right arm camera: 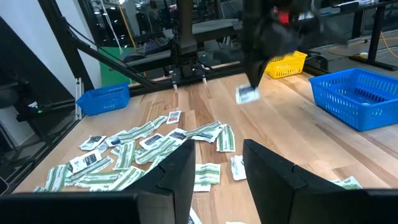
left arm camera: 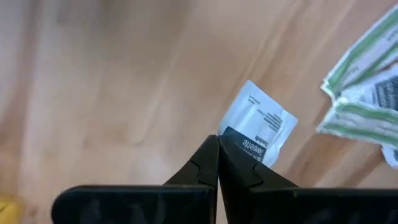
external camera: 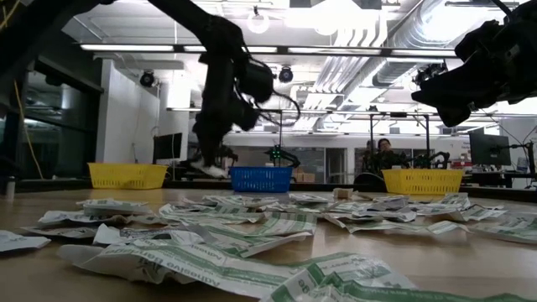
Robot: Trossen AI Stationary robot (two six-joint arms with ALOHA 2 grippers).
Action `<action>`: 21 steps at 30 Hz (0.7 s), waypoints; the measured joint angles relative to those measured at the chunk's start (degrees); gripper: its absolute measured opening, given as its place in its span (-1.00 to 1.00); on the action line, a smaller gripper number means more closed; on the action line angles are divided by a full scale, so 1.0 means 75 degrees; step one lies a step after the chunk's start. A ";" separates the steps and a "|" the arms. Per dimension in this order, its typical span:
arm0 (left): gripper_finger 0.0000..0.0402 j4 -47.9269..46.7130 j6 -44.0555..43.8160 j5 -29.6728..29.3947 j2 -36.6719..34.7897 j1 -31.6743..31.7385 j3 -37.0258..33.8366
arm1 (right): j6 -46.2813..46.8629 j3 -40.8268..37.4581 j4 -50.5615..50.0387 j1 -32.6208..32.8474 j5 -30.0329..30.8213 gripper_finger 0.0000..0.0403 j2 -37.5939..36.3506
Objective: Pick & Place First Aid Supplies
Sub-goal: Put the gray towelette pack into the left yellow bin
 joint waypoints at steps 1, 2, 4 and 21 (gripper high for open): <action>-1.00 -0.0117 0.0000 -0.0001 -0.0111 0.0085 0.0053 | 0.0000 -0.0001 -0.0002 0.0001 -0.0002 -0.36 0.0000; -1.00 -0.0179 0.0000 -0.0002 -0.0217 0.0179 0.0074 | 0.0000 -0.0001 -0.0002 0.0001 -0.0001 -0.36 0.0000; -1.00 -0.0357 0.0002 -0.0097 -0.0346 0.0403 0.0074 | 0.0000 0.0001 -0.0001 -0.0002 0.0000 -0.36 0.0000; -1.00 -0.1300 -0.0546 -0.1576 -0.0959 0.3011 0.0041 | 0.0000 0.0001 -0.0003 0.0000 0.0000 -0.36 0.0000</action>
